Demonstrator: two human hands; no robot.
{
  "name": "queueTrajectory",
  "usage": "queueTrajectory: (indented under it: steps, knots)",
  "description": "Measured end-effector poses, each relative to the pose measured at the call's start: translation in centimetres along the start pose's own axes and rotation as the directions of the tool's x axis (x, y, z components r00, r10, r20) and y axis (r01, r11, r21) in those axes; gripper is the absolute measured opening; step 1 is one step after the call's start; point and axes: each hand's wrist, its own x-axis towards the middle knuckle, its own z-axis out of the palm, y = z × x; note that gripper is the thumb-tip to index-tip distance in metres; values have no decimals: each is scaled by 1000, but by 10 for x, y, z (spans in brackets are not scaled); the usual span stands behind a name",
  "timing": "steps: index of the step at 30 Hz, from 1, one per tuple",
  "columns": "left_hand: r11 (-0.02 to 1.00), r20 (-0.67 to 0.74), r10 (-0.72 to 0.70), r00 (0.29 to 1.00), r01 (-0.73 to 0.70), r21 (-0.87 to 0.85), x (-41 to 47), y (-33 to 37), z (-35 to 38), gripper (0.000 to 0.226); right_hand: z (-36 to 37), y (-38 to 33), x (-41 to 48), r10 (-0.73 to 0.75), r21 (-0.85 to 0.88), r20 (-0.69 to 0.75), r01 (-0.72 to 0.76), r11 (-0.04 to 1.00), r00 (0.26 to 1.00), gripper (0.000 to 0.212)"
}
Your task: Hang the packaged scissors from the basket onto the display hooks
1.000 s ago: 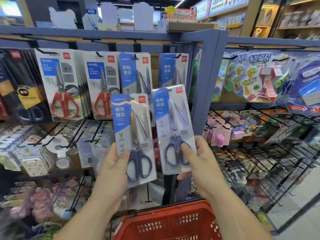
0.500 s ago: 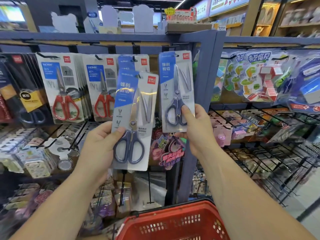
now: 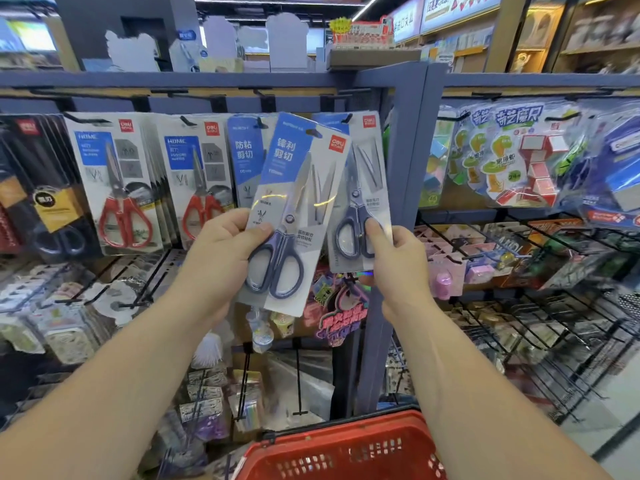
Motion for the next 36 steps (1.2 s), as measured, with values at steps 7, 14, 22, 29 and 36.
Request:
queueTrajectory:
  steps: [7,14,22,29,36]
  knots:
    - [998,70,-7,998,3,58,39,14,32,19,2,18,4,155,28,62,-157,987,986,73]
    - [998,67,-62,996,60,29,66,10,49,19,1,21,-4,141,113,108,-153,982,984,56]
    - [994,5,-92,996,92,53,64,-9,54,19,3,14,-3,168,82,70,-173,981,983,35]
    - [985,-3,40,999,-39,165,41,-65,78,25,21,27,-2,117,61,-51,-114,992,992,63]
    - [960,-94,-20,995,45,275,51,-68,103,26,23,18,-3,272,106,-33,-267,958,962,18]
